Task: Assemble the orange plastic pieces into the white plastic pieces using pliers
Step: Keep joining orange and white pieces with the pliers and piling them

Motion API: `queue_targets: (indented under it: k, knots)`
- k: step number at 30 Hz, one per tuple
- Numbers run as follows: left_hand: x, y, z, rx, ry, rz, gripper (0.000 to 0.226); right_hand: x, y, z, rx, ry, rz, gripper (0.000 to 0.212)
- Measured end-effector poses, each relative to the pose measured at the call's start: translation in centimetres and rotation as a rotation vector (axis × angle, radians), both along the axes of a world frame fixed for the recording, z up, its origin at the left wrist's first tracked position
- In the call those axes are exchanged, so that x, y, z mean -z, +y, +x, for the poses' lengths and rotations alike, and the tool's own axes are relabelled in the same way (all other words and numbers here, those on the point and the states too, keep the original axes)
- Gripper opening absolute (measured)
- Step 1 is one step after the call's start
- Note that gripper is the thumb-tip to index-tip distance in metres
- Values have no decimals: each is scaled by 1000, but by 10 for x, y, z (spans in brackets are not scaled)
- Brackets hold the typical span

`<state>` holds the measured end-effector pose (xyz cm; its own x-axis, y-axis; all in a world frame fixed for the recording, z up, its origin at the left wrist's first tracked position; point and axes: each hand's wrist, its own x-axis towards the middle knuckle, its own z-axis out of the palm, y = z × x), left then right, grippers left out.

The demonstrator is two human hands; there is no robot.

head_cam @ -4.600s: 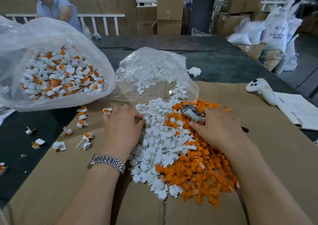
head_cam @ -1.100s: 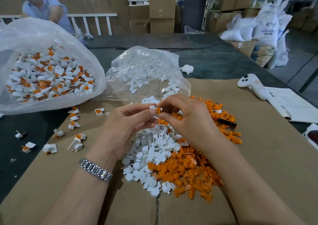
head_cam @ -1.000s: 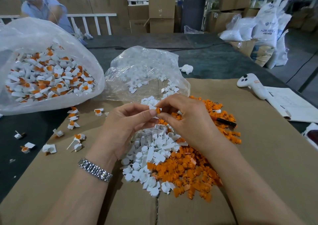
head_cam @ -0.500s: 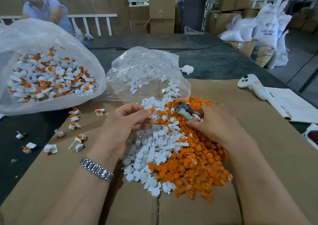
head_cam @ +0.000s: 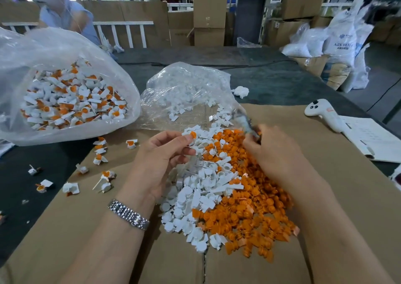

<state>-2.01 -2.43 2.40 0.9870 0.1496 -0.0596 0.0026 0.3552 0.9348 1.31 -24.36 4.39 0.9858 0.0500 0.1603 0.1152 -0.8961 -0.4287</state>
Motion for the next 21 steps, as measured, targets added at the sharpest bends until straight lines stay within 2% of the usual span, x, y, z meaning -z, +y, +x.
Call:
queue_targets:
  k: [2, 3, 5, 8, 11, 21]
  knots:
    - [-1, 1, 0, 0, -9, -9, 27, -14, -1, -5, -65, 56, 226, 21]
    - [-1, 1, 1, 2, -16, -10, 28, -21, -1, -7, -102, 103, 265, 16]
    - [0, 3, 1, 14, -36, -25, 20, -31, 0, -12, -190, 192, 243, 13]
    - [1, 5, 0, 32, -66, -50, 8, -40, 8, -20, -340, 302, 219, 27]
    - [-1, 4, -1, 21, -88, -65, 8, -41, 18, -24, -428, 342, 141, 33]
    - [-2, 6, -1, -28, -97, -27, 12, -45, 36, -30, -482, 372, 140, 44]
